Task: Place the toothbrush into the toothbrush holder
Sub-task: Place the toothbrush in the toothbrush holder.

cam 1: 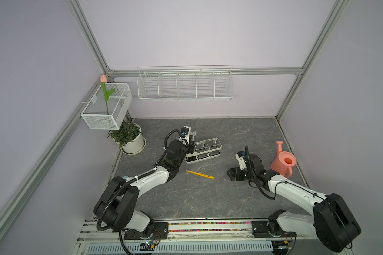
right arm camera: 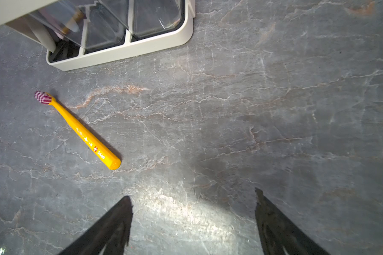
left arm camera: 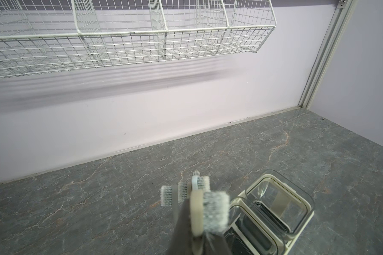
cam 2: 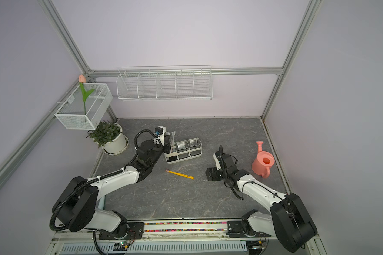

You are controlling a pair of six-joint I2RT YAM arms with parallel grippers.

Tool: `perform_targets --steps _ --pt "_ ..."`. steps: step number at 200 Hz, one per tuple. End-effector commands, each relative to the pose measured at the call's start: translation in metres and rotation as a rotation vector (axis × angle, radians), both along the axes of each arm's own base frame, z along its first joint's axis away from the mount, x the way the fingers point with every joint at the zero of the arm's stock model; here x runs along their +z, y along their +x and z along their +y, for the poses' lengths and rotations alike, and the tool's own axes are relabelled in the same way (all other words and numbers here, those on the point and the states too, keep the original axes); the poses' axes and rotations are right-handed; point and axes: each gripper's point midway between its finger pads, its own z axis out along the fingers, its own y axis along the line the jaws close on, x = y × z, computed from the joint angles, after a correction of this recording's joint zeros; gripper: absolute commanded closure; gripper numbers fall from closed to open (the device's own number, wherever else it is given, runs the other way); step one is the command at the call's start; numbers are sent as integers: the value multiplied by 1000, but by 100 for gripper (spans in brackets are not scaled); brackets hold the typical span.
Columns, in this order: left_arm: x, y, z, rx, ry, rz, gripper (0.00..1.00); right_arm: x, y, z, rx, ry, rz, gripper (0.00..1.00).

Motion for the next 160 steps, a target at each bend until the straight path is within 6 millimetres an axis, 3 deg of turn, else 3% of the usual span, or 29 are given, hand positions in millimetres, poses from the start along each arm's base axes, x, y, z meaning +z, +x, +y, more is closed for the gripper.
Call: perform_targets --steps 1,160 --pt "-5 3 1 11 -17 3 97 6 3 -3 -3 -5 -18 11" --pt "-28 10 1 42 -36 65 96 5 5 -3 -13 2 -32 11"
